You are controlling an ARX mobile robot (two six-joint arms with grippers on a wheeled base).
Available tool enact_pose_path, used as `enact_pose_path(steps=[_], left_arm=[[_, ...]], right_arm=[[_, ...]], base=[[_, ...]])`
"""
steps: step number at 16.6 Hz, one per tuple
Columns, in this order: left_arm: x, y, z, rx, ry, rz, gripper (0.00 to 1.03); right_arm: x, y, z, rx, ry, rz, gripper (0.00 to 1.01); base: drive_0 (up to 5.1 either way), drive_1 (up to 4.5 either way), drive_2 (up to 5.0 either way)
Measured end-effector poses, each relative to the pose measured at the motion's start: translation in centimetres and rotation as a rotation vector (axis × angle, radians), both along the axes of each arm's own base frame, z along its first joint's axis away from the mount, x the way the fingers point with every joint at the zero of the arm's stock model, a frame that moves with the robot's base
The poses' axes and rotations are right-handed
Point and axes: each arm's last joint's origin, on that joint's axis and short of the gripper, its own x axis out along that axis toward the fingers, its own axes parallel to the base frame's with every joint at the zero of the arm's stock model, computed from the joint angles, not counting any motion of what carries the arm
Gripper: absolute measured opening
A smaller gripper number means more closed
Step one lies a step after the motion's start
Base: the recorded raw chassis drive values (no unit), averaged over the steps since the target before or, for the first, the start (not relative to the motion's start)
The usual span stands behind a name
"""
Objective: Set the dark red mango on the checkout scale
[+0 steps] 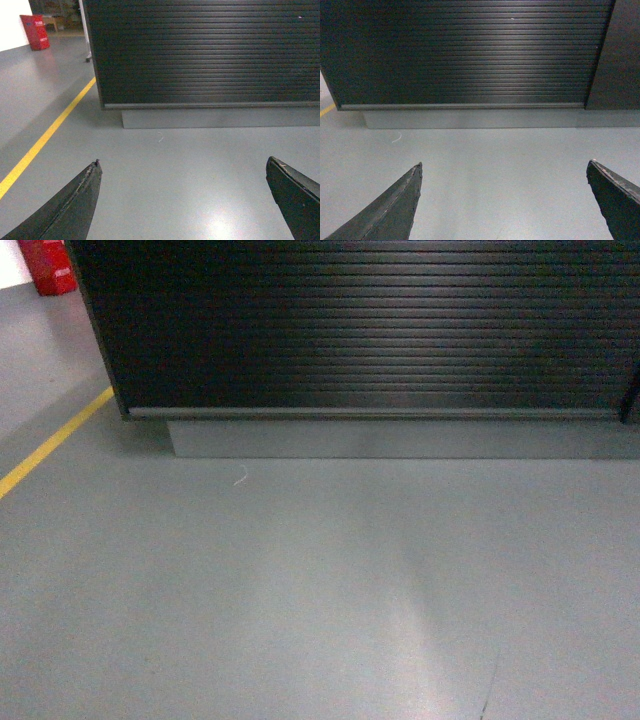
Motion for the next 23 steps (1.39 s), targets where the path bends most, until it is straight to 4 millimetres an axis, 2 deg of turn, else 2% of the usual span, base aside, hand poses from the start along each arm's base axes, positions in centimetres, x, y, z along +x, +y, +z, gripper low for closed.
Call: enact_pose_path(steps=[23], left_arm=[[0.0,0.0,-0.01,0.0,0.002,0.0,0.98]], right_arm=[[0.0,0.0,0.02,0.0,-0.002,0.0,0.98]], base=[[0.0,4.3,-4.2]])
